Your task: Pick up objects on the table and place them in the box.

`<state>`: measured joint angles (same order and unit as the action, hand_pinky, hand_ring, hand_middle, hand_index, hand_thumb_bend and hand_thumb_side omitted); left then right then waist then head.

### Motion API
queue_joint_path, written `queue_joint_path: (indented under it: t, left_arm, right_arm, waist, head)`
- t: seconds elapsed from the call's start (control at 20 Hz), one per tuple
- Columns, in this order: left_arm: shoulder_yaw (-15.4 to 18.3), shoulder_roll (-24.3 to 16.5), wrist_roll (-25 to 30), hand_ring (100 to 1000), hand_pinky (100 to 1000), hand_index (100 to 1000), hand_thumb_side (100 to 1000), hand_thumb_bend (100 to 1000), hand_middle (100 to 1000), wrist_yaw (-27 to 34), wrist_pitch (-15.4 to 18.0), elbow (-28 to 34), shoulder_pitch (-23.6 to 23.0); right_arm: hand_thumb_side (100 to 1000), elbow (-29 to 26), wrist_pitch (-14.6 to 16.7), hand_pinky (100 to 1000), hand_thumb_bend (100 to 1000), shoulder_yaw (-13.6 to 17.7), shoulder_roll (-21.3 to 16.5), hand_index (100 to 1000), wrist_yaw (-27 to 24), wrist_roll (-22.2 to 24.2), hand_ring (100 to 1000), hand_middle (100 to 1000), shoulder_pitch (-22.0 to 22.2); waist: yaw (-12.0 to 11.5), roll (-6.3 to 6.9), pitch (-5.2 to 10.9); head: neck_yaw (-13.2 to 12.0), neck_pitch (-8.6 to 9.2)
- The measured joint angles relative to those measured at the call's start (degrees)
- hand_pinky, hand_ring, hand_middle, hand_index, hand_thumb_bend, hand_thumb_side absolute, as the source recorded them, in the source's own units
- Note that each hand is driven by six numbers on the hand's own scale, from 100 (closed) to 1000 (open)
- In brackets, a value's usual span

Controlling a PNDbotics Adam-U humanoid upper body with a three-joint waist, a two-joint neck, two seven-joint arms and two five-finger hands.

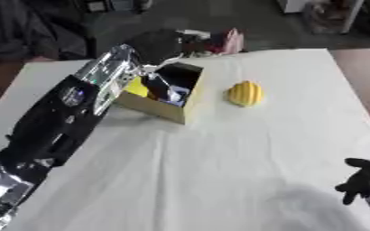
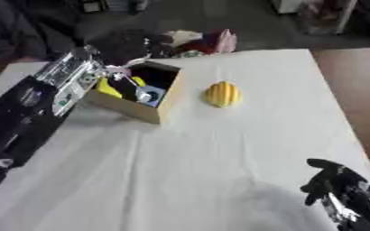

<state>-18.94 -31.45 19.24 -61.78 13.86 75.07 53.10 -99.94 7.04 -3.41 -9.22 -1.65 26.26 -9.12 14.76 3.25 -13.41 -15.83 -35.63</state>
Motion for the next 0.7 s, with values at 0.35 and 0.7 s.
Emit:
queue_joint_path:
  t: [0.35,0.7]
  left_arm:
    - [-0.2,2.66,-2.27,833,871,926,264,100,870,3.89,1.01,-4.47,1.37]
    - [-0.03,-1.02,-6.88,768,838,880,256,100,805,21.2,-1.59,9.12,-3.12]
  right_arm:
    - [451,-0.19,-0.19,688,100,-0.84,1.47,830,-0.45,0.94,459,502,-2.06]
    - [416,-0.61,0.7,695,100,0.79,0.51,836,-0.46,-0.12,455,503,-5.0]
  waist:
    - [2.14,0.25,-1.86]
    - [-0.01,-0.3,-2.09]
  head:
    - [-0.34,1.63]
    - [1.91,1.94]
